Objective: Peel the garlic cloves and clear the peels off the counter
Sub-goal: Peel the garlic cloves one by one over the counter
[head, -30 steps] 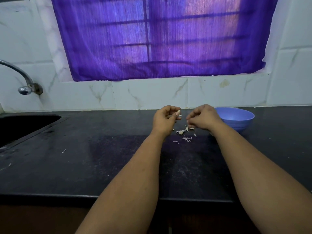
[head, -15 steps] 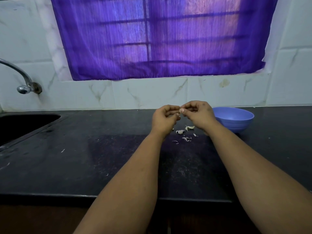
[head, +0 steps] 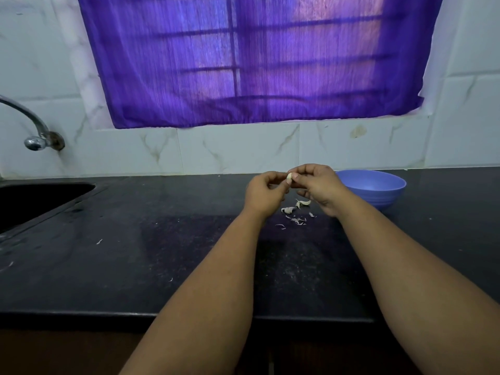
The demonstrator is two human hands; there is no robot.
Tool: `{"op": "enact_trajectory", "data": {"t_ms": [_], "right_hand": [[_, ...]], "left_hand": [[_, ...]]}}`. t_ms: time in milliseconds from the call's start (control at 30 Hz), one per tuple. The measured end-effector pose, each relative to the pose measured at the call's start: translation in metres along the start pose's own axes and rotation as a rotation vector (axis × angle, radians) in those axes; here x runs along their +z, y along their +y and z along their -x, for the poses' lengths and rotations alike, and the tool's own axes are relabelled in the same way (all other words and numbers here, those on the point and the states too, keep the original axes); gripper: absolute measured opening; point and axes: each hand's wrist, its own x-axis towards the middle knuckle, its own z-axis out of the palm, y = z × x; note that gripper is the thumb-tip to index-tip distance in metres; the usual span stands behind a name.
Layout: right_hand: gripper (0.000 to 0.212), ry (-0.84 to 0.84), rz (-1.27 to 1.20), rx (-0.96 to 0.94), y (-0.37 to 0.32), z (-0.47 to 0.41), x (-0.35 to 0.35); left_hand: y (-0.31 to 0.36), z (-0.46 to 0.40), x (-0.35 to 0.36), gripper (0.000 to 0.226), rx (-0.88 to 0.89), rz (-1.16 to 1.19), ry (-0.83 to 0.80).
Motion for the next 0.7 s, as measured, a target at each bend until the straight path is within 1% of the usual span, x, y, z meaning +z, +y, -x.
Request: {"op": "enact_trajectory", "data": {"t_ms": [67,233,333,400,533,700], "right_hand": [[0.008,0.015,0.016,-0.012,0.0004,-0.0007,-0.0003],[0.005,0.094,0.047,-0.038,0.0018,-0.0020,0.0004],[0.006,0.156,0.238,-0.111,0.0026,-0.0039,0.0003],[0.009,0.180,0.319,-0.158,0.0020,-0.0028,0.0007],[0.016,0.187,0.341,-0.215,0.0009,-0.0002,0.0003],[0.027,0.196,0.291,-0.235,0.0008,0.0000,-0.0015]], "left_hand": [[0.0036,0.0024,0.0005,0.016,0.005,0.054,0.015],[0.0030,0.0019,0.0000,0.013,0.005,0.072,0.029],[0.0025,0.0004,-0.0007,0.011,0.018,0.071,0.039],[0.0029,0.0008,-0.0016,0.009,0.031,0.071,0.043],[0.0037,0.0022,-0.0032,0.010,0.042,0.080,0.040],[0.0022,0.0013,-0.0035,0.008,0.058,0.081,0.039]]}}
